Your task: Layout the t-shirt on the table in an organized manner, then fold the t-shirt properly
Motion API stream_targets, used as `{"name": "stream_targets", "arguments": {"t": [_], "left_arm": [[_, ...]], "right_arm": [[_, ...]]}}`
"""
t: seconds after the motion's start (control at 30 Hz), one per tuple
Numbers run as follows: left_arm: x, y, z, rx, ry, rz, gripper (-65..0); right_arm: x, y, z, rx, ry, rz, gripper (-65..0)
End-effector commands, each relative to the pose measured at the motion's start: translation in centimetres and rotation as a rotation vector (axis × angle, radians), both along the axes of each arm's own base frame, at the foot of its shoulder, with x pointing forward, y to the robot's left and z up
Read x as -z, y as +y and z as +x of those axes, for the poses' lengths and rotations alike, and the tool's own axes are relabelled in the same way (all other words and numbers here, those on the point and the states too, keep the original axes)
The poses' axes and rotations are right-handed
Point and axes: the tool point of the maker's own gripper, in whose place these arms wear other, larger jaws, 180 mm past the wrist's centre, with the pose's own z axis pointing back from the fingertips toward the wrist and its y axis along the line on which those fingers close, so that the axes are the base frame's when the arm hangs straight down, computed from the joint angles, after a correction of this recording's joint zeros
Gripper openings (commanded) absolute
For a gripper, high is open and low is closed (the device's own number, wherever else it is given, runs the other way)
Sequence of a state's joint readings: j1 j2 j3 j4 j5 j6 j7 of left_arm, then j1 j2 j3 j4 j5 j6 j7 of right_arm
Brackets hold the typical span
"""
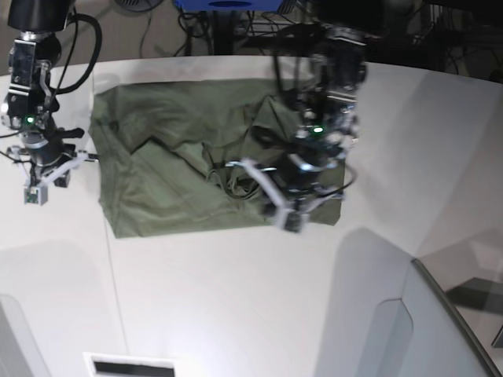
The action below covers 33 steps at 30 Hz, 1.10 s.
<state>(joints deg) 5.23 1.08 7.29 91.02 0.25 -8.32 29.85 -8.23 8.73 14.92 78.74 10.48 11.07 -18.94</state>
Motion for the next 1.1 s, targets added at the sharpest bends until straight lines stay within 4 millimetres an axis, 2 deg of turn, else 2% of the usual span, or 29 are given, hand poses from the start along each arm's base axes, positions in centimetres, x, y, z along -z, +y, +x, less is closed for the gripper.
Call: {"name": "stream_targets", "arguments": {"t": [0.0, 0.1, 0.17, 0.33, 0.47, 0.57, 0.67, 0.8, 1.07], "left_arm": [[-1.1, 0.5, 0.6, -0.014, -0.041, -0.004, -65.0], [0.5, 4.0, -0.3, -0.072, -0.008, 0.073, -65.0], [2.0, 5.3, -1.0, -0.100, 0.030, 0.104, -65.0], [4.9, 5.8, -2.0, -0.108, 0.106, 0.121, -65.0], [5.5, 5.9, -1.7, -0.106, 0.121, 0.127, -65.0], [6.1, 4.7, -1.8, -0.070, 0.137, 0.125, -65.0], [6.4, 2.1, -2.6, 0.005, 0.143, 0.123, -65.0], [7.0, -0.3, -4.0, 0.076, 0.162, 0.119, -65.0], [6.9, -1.4, -6.0, 0.098, 0.176, 0.099, -65.0]], "right_arm": [[-1.6, -0.5, 1.2, -0.005, -0.058, -0.013, -65.0], [-1.6, -0.5, 1.2, -0.006, -0.058, -0.015, -65.0], [-1.6, -0.5, 1.2, -0.006, -0.058, -0.015, -65.0], [-1.6, -0.3, 1.2, -0.010, -0.058, -0.014, -65.0], [-1.6, -0.5, 1.2, -0.006, -0.059, -0.015, -65.0], [-1.6, -0.5, 1.2, -0.006, -0.059, -0.015, -65.0], [-1.6, -0.5, 1.2, -0.006, -0.059, -0.015, -65.0], [-1.6, -0.5, 1.2, -0.006, -0.059, -0.015, -65.0], [-1.6, -0.5, 1.2, -0.006, -0.058, -0.015, -65.0]]}}
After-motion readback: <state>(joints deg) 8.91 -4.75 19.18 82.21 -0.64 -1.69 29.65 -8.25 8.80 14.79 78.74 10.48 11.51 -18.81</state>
